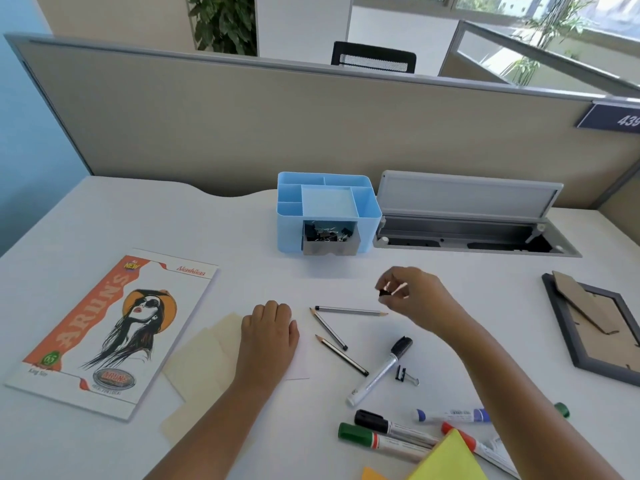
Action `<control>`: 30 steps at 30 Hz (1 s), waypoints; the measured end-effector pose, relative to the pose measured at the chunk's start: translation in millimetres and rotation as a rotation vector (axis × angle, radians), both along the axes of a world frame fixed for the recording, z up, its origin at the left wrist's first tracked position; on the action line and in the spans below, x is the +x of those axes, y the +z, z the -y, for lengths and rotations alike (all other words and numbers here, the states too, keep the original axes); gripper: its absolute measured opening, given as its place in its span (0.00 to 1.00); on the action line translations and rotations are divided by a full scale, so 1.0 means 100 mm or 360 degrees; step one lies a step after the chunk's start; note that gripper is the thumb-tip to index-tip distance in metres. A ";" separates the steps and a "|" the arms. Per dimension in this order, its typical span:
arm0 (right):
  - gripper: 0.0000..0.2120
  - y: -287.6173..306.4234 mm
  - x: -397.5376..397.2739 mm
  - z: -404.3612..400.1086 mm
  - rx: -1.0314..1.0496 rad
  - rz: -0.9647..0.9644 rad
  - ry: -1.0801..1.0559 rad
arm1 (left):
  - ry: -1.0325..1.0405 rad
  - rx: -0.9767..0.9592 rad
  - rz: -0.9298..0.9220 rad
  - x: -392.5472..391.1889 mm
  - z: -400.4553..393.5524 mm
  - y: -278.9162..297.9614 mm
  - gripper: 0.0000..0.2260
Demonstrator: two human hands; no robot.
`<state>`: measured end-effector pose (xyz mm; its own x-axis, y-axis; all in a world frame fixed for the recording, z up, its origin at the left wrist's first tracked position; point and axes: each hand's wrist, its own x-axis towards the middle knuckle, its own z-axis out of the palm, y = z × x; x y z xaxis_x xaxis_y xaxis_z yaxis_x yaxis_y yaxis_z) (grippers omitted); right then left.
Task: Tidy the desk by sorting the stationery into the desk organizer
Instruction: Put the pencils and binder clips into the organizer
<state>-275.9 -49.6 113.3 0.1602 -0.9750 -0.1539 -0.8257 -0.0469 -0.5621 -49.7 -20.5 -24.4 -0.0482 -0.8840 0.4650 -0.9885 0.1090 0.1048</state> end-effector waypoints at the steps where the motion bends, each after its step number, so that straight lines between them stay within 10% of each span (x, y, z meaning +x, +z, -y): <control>1: 0.04 0.06 0.09 0.12 -0.0070 0.0014 0.0034 | 0.0003 0.0004 -0.0007 0.00 0.00 0.00 0.11; 12: 0.23 0.15 0.54 0.92 -0.0188 -0.0132 0.0075 | -0.0008 -0.0021 -0.0030 0.02 -0.01 0.02 0.11; 23: 0.17 -0.29 -0.26 -0.40 0.0527 -0.0665 0.0091 | 0.0006 -0.0039 -0.0001 0.01 0.00 0.02 0.11; 30: 0.13 -0.63 -0.25 -0.70 0.0324 -0.0630 -0.0017 | -0.0009 -0.0011 -0.0032 0.00 -0.01 0.03 0.11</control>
